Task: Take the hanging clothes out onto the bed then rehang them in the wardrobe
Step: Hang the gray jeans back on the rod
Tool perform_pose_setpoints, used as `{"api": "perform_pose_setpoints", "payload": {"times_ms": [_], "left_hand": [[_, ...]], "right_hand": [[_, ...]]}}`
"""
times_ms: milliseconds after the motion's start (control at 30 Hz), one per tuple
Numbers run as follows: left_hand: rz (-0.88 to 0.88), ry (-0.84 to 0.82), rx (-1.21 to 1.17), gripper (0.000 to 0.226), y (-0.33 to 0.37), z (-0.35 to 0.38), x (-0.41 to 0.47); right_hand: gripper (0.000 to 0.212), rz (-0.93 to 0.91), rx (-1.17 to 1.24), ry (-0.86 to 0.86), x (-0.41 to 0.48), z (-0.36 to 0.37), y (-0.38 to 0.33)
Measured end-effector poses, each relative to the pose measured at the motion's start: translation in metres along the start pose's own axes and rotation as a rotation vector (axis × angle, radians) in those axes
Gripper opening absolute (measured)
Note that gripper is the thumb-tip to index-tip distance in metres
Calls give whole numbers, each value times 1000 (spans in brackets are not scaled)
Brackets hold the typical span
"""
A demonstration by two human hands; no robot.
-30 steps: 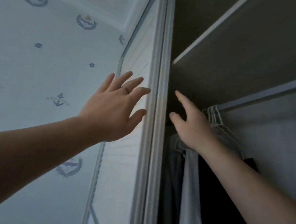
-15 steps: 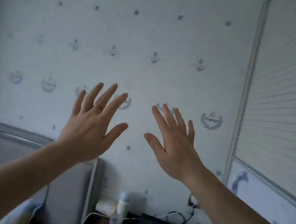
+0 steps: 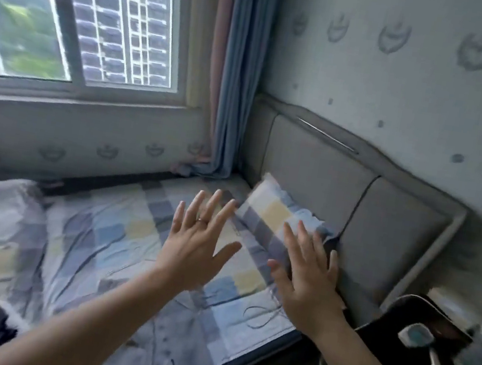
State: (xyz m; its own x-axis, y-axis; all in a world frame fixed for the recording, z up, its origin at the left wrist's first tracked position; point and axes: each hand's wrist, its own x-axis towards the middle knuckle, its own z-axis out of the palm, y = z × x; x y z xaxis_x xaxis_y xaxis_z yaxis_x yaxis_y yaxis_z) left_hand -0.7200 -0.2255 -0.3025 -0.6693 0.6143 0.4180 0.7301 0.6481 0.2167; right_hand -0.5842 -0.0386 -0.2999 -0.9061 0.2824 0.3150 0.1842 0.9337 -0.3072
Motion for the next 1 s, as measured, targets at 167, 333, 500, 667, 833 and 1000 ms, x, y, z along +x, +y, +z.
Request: {"api": "perform_pose_setpoints", "payload": {"times_ms": [167,333,500,667,833,1000], "left_hand": [[-244,-138,82,78,-101,46,-18],[-536,-262,79,75,-180,83,-2],[-803,-307,29,73,-245,120,31],[-1019,-335,-54,73,-290,161,35],[-1164,-379,-137,71,-336,210,27],[-1231,-437,-183,69,-400,271,8]], "right_hand": [[68,-83,92,-175,72,105,-22],[68,-127,127,-343,155,181,-19],[68,-166,131,-505,231,239,-1],[63,-180,124,-710,278,299,10],[63,-144,135,-859,293,369,10],[65,-113,134,-944,298,457,4]]}}
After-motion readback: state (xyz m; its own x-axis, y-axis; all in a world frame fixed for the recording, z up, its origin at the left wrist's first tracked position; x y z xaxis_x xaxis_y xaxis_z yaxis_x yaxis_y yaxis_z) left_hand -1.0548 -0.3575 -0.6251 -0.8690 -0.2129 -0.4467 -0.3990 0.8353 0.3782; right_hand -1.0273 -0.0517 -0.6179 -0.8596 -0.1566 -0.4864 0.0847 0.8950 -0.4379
